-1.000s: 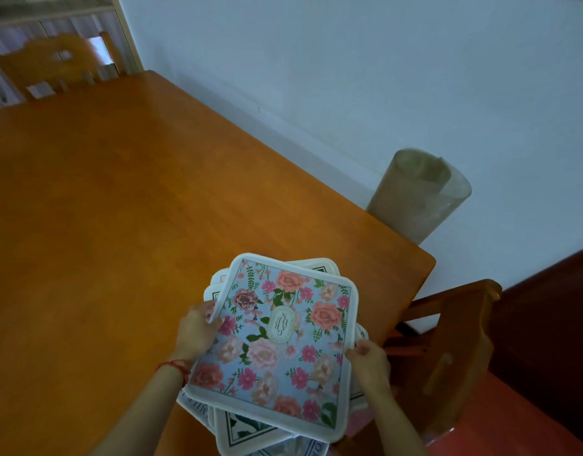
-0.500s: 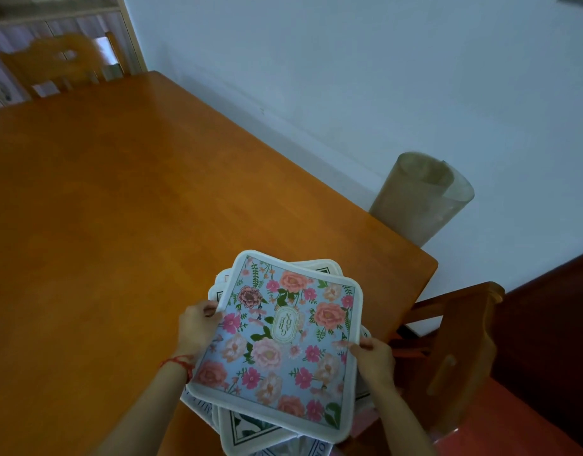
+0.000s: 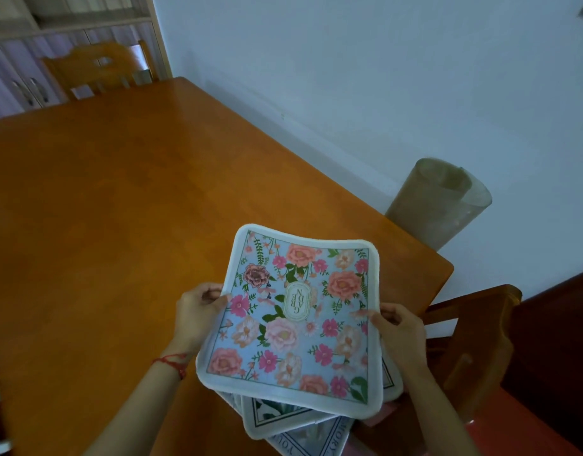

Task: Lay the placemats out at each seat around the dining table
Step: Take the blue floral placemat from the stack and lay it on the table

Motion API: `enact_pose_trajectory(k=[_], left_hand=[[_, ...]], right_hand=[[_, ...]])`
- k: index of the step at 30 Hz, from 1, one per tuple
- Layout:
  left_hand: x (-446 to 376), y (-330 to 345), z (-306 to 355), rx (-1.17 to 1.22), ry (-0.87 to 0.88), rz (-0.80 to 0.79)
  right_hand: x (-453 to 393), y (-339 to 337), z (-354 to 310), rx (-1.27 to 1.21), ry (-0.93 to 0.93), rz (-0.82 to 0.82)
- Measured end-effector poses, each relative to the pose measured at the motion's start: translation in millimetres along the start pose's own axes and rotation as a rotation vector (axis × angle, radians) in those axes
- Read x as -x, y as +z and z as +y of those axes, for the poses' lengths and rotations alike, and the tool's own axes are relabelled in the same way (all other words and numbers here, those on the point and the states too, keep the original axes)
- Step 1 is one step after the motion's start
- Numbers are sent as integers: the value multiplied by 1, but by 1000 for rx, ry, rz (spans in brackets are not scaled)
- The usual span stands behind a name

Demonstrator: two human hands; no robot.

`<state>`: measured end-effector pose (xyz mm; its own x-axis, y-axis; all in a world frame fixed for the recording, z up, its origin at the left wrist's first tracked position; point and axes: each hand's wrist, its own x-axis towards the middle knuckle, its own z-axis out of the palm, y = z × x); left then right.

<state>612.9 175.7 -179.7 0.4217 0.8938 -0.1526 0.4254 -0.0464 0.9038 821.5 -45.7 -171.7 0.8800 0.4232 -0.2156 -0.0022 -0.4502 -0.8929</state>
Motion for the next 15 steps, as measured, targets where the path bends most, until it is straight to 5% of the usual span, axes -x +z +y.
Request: enact_pose_trajectory(k=[15], left_hand=[[77,-65,27,87,-3,136]], right_hand=[[27,-17,-54,46,-244,-158]])
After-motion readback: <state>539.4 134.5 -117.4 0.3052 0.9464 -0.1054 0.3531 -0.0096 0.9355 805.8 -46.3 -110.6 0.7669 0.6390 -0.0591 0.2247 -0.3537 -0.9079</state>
